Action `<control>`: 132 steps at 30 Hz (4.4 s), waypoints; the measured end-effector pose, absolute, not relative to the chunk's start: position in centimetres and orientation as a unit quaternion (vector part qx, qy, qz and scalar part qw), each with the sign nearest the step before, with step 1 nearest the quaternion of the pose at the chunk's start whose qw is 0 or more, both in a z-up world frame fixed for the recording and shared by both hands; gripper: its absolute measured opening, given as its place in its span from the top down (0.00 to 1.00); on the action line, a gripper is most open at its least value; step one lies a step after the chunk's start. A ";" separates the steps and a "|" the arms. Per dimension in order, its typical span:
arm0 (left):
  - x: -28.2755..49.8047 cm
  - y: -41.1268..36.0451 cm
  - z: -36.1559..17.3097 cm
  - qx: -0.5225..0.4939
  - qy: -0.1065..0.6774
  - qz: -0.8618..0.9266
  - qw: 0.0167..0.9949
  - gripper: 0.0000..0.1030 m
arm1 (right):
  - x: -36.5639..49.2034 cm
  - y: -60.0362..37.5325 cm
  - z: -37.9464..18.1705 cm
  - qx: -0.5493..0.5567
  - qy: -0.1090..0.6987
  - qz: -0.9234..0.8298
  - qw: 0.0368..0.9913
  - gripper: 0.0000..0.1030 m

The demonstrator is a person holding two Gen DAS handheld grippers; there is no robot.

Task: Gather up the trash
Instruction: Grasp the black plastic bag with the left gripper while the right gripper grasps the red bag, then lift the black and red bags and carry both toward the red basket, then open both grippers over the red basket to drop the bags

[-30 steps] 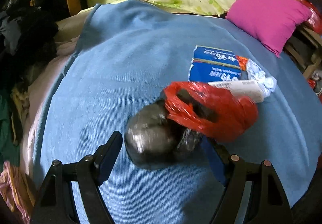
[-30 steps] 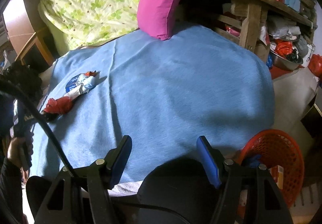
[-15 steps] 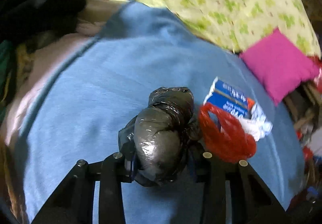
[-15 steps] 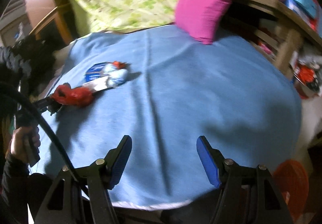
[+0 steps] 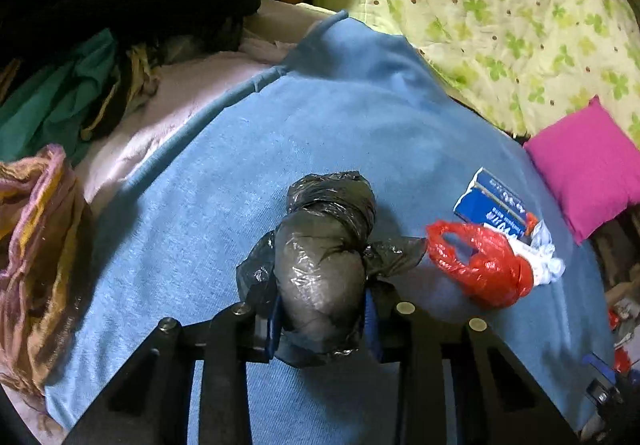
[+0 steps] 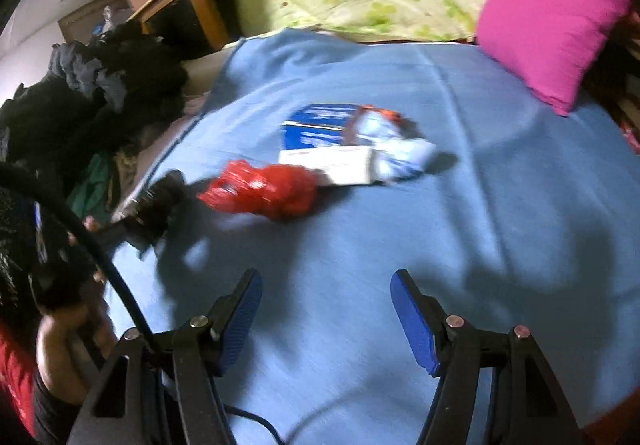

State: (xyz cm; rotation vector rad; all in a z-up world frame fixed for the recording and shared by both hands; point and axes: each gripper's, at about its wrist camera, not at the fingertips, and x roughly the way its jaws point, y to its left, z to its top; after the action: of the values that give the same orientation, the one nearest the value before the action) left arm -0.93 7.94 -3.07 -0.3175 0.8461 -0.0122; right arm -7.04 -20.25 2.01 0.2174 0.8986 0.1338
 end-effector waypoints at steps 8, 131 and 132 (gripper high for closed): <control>-1.1 8.8 -2.6 -0.165 0.388 0.014 0.907 0.30 | -0.1 -17.2 1.0 0.137 0.436 0.070 0.886 0.32; -28.1 -39.0 5.3 0.144 0.361 -0.441 0.809 0.64 | -50.8 -56.9 -4.3 0.391 0.323 -0.352 0.787 0.51; -28.4 -39.2 5.2 0.147 0.361 -0.444 0.807 0.64 | -50.9 -56.8 -4.7 0.392 0.331 -0.353 0.783 0.51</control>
State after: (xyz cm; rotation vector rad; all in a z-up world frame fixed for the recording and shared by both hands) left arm -28.37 -39.23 5.17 0.3140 0.7725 -0.9511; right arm -50.86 -56.82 -4.72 0.8455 0.7143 -0.7622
